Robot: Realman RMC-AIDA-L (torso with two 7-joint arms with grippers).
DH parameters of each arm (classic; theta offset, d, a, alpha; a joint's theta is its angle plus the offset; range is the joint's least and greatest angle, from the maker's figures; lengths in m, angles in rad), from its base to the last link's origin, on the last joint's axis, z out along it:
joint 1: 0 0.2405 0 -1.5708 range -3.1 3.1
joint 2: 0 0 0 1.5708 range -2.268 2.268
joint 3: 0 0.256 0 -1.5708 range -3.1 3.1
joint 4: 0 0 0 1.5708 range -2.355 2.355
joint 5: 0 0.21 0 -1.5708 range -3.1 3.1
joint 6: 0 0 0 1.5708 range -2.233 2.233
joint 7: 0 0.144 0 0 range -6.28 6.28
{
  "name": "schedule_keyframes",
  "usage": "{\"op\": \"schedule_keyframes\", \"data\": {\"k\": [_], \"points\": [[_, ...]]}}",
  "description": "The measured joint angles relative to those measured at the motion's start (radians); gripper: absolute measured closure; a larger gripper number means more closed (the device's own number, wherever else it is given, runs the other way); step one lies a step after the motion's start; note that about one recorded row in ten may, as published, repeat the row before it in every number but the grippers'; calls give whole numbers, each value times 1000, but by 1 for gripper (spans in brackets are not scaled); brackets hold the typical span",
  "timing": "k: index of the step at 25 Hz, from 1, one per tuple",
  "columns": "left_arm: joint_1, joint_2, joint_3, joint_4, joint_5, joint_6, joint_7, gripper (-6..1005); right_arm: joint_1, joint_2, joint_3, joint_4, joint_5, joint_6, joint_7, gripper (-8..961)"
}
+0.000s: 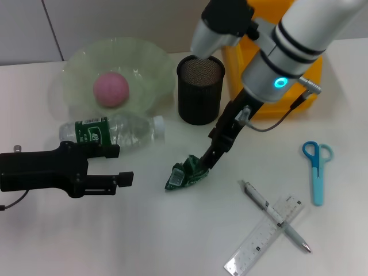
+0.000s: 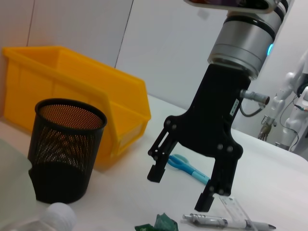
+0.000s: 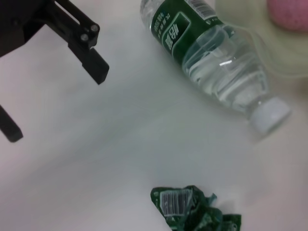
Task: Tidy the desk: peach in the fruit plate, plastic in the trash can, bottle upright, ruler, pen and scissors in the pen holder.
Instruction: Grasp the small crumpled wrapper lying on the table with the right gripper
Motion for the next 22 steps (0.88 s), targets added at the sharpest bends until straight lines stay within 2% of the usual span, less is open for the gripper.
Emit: {"op": "schedule_keyframes", "data": {"k": [22], "points": [[19,3,5,-4,4,0,-7,185,-24,4,-123,115,166,160,-74,121]]}}
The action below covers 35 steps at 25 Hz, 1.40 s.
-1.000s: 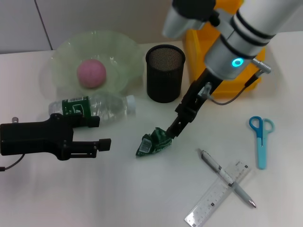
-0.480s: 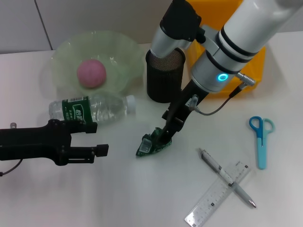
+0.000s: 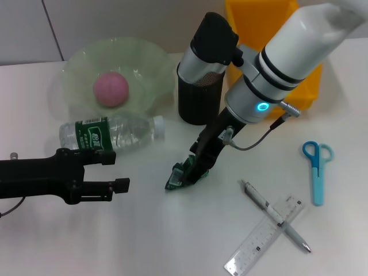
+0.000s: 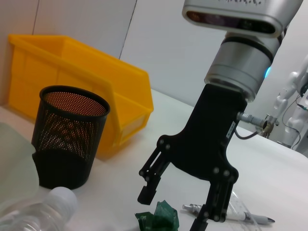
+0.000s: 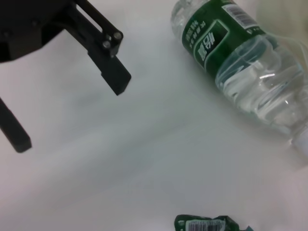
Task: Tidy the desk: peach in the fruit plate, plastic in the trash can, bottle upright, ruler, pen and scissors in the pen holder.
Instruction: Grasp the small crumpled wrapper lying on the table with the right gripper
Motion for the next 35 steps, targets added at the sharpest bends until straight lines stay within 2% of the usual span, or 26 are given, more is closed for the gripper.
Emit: {"op": "schedule_keyframes", "data": {"k": [7,26,31,34,35], "points": [[0,0,-6,0,0,-1,7,184,-13,2,-42,10,56,39,-15,121],[-12,-6,-4,7,22,-26,9,185,-13,2,-48,49,52,78,-15,179],[-15,-7,-2,8,23,-29,9,184,-15,-2,-48,50,50,81,-13,358],[-16,-7,-6,8,23,-30,9,184,-19,-3,-48,49,52,81,-13,604],[-17,-7,-6,8,23,-32,9,184,-20,-3,-46,48,52,81,-12,627]]}}
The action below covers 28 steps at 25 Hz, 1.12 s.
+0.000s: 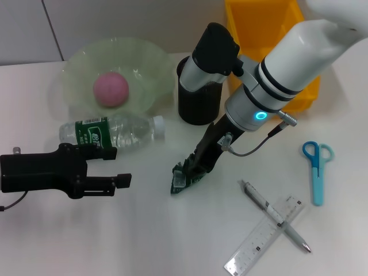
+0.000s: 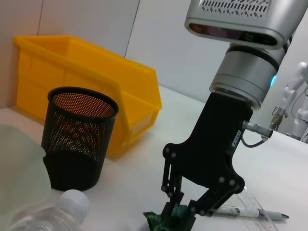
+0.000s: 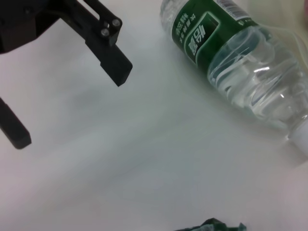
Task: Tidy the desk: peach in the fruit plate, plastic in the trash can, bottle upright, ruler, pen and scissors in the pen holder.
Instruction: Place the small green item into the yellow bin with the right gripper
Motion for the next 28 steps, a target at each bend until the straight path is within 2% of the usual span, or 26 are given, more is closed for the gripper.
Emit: {"op": "schedule_keyframes", "data": {"k": [9,15,21,28], "points": [[-8,3,7,0,0,-10,0,184,-23,-3,18,-21,36,-2,-7,830],[-10,8,7,-1,0,-12,-3,184,-61,-6,77,-91,51,-47,-8,897],[-10,10,7,0,0,-18,-7,185,-115,-7,187,-179,80,-98,-18,916],[-10,10,7,-2,2,-19,-9,185,-226,-16,303,-297,289,-130,-105,917]]}}
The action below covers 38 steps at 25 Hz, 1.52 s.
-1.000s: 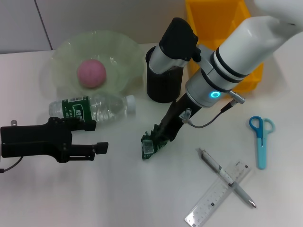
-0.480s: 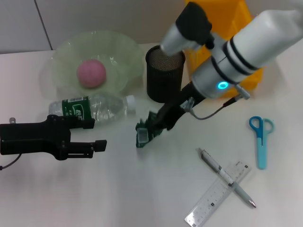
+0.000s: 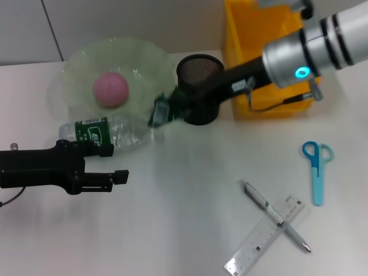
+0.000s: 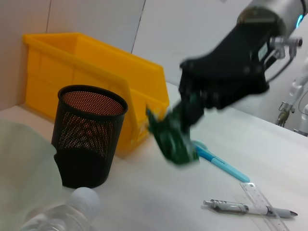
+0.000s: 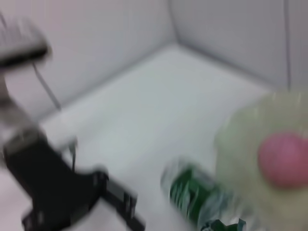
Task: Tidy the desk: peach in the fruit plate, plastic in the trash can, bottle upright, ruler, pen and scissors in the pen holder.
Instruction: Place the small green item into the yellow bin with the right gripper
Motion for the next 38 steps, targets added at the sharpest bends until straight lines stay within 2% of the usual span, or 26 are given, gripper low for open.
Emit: {"op": "schedule_keyframes", "data": {"k": [2,4,8,9,16,25,28,29,34,38], "points": [[0,0,0,0,0,0,0,185,-11,0,21,-4,27,0,-22,917],[0,0,1,0,1,0,0,185,-41,0,91,7,109,8,-108,917],[0,0,2,0,1,0,1,184,-69,3,168,26,180,29,-191,916],[0,0,2,0,1,0,1,184,-83,4,209,41,208,62,-224,916],[0,0,2,1,1,-1,2,184,-122,5,294,95,290,225,-333,916],[0,0,1,3,4,-2,1,184,-154,1,308,112,309,432,-363,912],[-3,0,-2,4,19,-1,-2,185,-153,-6,306,137,303,490,-360,911],[-8,-1,-2,5,24,-1,-3,185,-147,-15,306,159,293,507,-358,911],[-11,-2,-2,5,25,-1,-6,185,-131,-34,305,204,280,525,-336,895],[-12,-2,-3,5,26,-1,-6,185,-130,-36,305,205,280,526,-332,838]]}}
